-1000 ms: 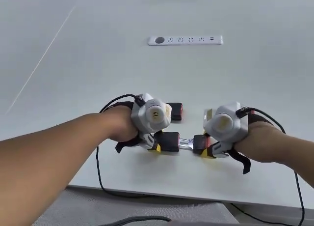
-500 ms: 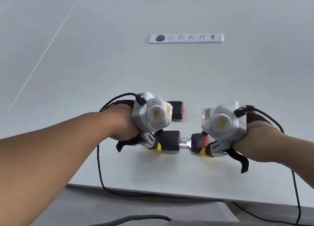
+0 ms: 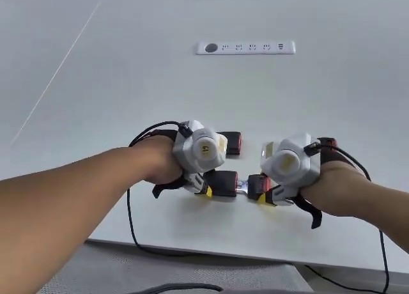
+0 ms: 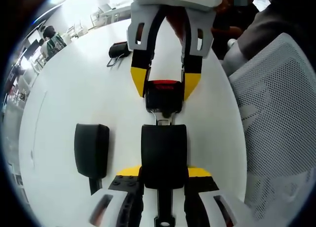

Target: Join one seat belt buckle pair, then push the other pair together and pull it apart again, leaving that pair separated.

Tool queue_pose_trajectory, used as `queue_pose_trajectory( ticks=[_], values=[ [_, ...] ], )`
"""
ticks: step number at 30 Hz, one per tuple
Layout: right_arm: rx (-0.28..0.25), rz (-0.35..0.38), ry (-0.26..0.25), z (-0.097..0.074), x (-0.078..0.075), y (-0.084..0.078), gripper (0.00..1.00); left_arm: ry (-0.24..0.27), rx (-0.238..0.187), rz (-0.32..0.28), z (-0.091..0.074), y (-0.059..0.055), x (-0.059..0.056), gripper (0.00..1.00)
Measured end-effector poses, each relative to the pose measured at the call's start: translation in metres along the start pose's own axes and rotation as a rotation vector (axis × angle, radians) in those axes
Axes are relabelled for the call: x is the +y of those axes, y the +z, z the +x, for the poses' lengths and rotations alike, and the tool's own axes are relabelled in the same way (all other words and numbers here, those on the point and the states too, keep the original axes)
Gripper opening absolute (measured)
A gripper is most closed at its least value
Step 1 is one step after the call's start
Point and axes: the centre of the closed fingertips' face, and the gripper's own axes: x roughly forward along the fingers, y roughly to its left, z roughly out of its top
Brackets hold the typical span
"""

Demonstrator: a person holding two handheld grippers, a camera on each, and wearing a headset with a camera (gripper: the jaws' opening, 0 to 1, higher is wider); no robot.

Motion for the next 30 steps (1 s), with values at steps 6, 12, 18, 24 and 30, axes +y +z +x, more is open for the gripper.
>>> queue_pose_trajectory(
  ticks=[6, 12, 18, 24, 30],
  values=[
    [-0.014, -0.011, 0.008, 0.003, 0.0, 0.007, 0.31, -0.001, -0.002, 0.005, 0.0, 0.0, -0.001, 0.31],
    [-0.032, -0.011, 0.011, 0.005, 0.0, 0.012, 0.31, 0.0, -0.013, 0.01, -0.001, 0.0, -0.001, 0.31],
    [-0.042, 0.0, 0.017, 0.007, 0.0, 0.014, 0.3, -0.002, -0.004, 0.024, 0.001, -0.001, -0.002, 0.31],
    [-0.035, -0.011, 0.012, 0.006, -0.001, 0.011, 0.31, -0.002, -0.009, 0.019, -0.001, -0.003, -0.001, 0.31],
    [-0.02, -0.026, 0.014, 0.005, -0.001, 0.007, 0.31, -0.011, -0.07, -0.011, -0.003, -0.002, 0.002, 0.3]
  ],
)
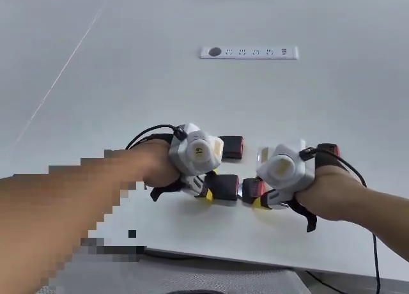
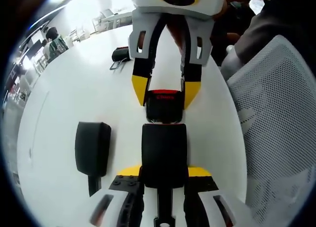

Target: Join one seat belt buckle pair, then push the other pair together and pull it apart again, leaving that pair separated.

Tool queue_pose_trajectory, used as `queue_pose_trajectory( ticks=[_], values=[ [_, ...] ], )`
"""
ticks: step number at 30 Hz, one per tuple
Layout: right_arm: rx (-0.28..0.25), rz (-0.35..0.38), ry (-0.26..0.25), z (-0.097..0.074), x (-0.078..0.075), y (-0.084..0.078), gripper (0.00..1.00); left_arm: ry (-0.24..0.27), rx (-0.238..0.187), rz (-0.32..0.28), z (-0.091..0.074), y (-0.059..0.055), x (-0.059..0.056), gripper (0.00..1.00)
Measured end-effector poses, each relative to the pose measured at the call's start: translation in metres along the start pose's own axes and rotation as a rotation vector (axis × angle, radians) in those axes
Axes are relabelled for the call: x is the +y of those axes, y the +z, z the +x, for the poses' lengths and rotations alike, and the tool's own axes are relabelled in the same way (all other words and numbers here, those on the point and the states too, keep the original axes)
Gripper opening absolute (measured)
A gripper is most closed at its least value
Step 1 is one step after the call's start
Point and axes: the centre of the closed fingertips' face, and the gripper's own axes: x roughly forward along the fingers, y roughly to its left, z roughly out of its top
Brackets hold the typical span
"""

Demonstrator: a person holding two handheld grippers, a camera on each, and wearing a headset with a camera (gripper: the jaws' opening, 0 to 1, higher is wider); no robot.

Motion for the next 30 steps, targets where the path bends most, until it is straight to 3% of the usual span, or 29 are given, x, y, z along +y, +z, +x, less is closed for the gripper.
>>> queue_pose_trajectory(
  ticks=[15, 18, 30],
  values=[
    [-0.011, 0.012, 0.014, -0.0011, -0.0004, 0.002, 0.32, 0.002, 0.026, 0.005, 0.0004, 0.0015, -0.0002, 0.31],
    [-0.006, 0.011, 0.015, -0.001, -0.0006, 0.0025, 0.32, 0.007, 0.047, 0.021, 0.0008, 0.0016, -0.0012, 0.31],
    [-0.003, 0.001, 0.008, 0.0, 0.0001, 0.003, 0.33, 0.02, 0.054, 0.016, 0.0003, 0.0001, -0.0014, 0.33]
  ],
)
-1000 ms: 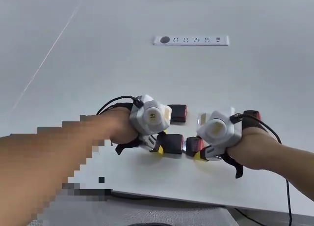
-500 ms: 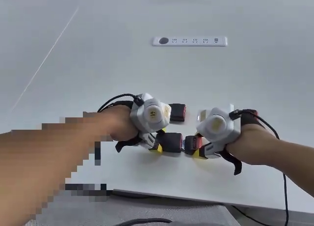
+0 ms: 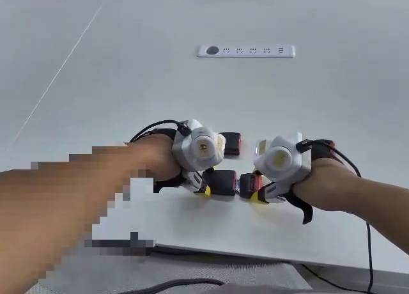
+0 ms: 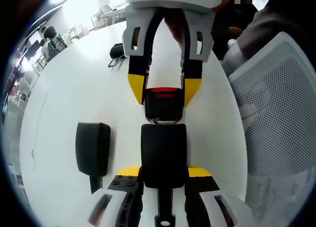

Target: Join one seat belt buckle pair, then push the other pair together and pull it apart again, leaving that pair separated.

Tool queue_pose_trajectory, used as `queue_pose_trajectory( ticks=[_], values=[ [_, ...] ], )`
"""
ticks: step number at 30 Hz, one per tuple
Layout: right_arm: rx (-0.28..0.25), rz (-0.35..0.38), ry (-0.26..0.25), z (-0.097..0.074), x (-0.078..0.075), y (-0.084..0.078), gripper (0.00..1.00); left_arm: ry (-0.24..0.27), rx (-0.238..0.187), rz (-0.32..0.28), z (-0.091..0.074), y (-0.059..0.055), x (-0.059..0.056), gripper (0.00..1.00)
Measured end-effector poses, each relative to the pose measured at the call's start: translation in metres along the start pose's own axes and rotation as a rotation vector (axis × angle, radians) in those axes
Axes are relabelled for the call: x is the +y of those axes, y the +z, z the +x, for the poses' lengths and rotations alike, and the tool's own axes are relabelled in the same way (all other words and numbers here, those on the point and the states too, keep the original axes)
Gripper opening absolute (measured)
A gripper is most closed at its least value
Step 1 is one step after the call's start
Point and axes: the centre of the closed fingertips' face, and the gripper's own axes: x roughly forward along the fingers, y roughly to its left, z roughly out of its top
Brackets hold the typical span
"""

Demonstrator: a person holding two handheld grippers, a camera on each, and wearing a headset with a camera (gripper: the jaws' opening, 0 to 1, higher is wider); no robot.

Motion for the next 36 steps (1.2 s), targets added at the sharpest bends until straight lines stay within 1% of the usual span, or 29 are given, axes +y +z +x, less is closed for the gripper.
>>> queue_pose_trajectory(
  ticks=[4, 6, 7, 9, 10, 11, 13, 14, 15, 17, 19, 21, 22, 23, 26, 29, 33, 36],
  values=[
    [-0.002, -0.001, -0.003, 0.0, 0.0, 0.0, 0.33, 0.003, -0.01, -0.01, 0.0, 0.0, 0.0, 0.33],
    [-0.005, 0.002, -0.003, 0.0, 0.0, 0.0, 0.34, 0.006, -0.006, -0.006, 0.0, 0.0, 0.0, 0.33],
    [-0.01, 0.019, 0.003, 0.0, 0.0, 0.001, 0.34, 0.006, -0.004, -0.01, 0.0, 0.0, 0.0, 0.33],
    [-0.003, 0.022, 0.009, 0.0, -0.001, 0.002, 0.34, 0.005, -0.004, -0.019, 0.0, 0.0, 0.001, 0.33],
    [0.0, 0.019, 0.007, 0.0, -0.001, 0.002, 0.34, 0.005, -0.001, -0.033, 0.0, -0.001, 0.001, 0.34],
    [0.0, 0.012, 0.002, 0.0, -0.002, 0.002, 0.34, 0.006, 0.001, -0.033, 0.0, -0.001, 0.001, 0.34],
    [-0.002, 0.008, -0.002, 0.0, -0.002, 0.003, 0.34, 0.006, 0.017, -0.022, -0.001, -0.003, 0.001, 0.33],
    [-0.005, 0.015, -0.005, 0.0, -0.002, 0.004, 0.34, 0.012, 0.03, -0.002, -0.004, -0.004, 0.001, 0.33],
    [-0.01, 0.016, -0.006, -0.001, -0.002, 0.005, 0.34, 0.014, 0.028, 0.002, -0.006, -0.003, 0.001, 0.33],
    [-0.033, 0.019, -0.012, -0.007, -0.002, 0.01, 0.34, 0.027, 0.011, 0.003, -0.013, 0.001, 0.003, 0.33],
    [-0.058, 0.023, -0.017, -0.013, -0.004, 0.018, 0.34, 0.043, -0.012, -0.017, -0.019, 0.006, 0.006, 0.36],
    [-0.07, 0.021, -0.022, -0.018, -0.006, 0.022, 0.34, 0.049, -0.033, -0.026, -0.025, 0.011, 0.009, 0.38],
    [-0.081, 0.024, -0.025, -0.022, -0.008, 0.026, 0.34, 0.051, -0.037, -0.026, -0.027, 0.013, 0.01, 0.4],
    [-0.085, 0.023, -0.029, -0.024, -0.009, 0.027, 0.34, 0.06, -0.042, -0.027, -0.029, 0.014, 0.014, 0.41],
    [-0.101, 0.021, -0.04, -0.032, -0.016, 0.03, 0.35, 0.091, -0.057, -0.041, -0.034, 0.017, 0.026, 0.4],
    [-0.103, 0.013, -0.047, -0.037, -0.021, 0.027, 0.35, 0.113, -0.068, -0.039, -0.039, 0.019, 0.038, 0.41],
    [-0.096, 0.008, -0.061, -0.042, -0.031, 0.016, 0.34, 0.145, -0.087, -0.063, -0.045, 0.022, 0.055, 0.45],
    [-0.083, 0.014, -0.074, -0.048, -0.04, 0.003, 0.34, 0.147, -0.092, -0.081, -0.046, 0.023, 0.063, 0.45]
  ],
)
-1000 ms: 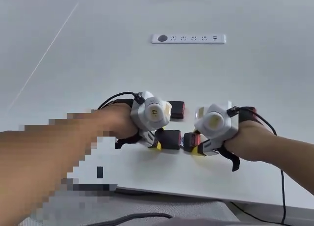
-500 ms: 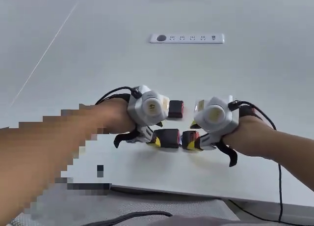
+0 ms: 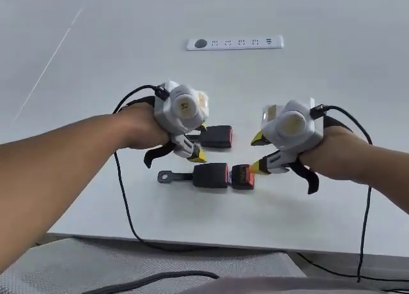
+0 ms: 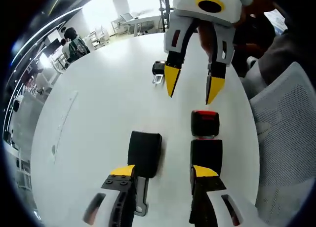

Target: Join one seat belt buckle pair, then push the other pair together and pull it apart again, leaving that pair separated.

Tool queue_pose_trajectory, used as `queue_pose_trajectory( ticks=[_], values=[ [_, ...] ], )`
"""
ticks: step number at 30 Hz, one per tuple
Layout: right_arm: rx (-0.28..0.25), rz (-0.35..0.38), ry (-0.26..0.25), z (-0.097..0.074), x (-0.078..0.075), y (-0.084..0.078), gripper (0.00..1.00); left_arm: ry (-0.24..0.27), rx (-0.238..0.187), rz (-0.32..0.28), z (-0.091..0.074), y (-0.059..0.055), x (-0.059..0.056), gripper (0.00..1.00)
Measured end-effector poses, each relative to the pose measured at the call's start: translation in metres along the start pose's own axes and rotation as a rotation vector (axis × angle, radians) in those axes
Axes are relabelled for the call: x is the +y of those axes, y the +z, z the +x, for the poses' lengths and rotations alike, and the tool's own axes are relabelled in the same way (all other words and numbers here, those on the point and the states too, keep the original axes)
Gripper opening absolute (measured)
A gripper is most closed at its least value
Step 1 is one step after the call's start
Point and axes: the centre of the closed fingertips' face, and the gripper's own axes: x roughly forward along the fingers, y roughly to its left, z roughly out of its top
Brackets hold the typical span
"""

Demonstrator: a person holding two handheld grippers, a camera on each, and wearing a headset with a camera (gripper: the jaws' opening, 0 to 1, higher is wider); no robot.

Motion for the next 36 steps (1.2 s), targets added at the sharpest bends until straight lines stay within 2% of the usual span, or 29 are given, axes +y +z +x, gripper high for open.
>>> queue_pose_trajectory(
  ticks=[5, 8, 11, 14, 22, 26, 33, 36],
  values=[
    [0.022, 0.021, -0.021, -0.012, -0.016, -0.02, 0.33, 0.006, -0.01, -0.032, 0.007, 0.0, 0.01, 0.45],
    [0.038, 0.027, -0.03, -0.018, -0.024, -0.031, 0.34, 0.013, 0.009, -0.001, 0.011, -0.003, 0.015, 0.45],
    [0.049, 0.028, -0.039, -0.023, -0.033, -0.043, 0.34, 0.007, -0.005, -0.023, 0.014, 0.0, 0.02, 0.45],
    [0.061, 0.043, -0.049, -0.029, -0.042, -0.056, 0.35, 0.002, -0.001, -0.027, 0.017, 0.0, 0.026, 0.46],
    [0.1, 0.117, -0.076, -0.048, -0.068, -0.102, 0.36, -0.028, 0.016, -0.041, 0.032, -0.002, 0.034, 0.47],
    [0.115, 0.13, -0.066, -0.051, -0.071, -0.115, 0.36, -0.048, 0.033, -0.035, 0.038, -0.006, 0.033, 0.47],
    [0.129, 0.129, -0.027, -0.047, -0.067, -0.123, 0.36, -0.064, 0.047, -0.009, 0.044, -0.008, 0.035, 0.47],
    [0.128, 0.127, -0.017, -0.044, -0.066, -0.124, 0.35, -0.072, 0.049, -0.022, 0.046, -0.009, 0.035, 0.46]
  ],
)
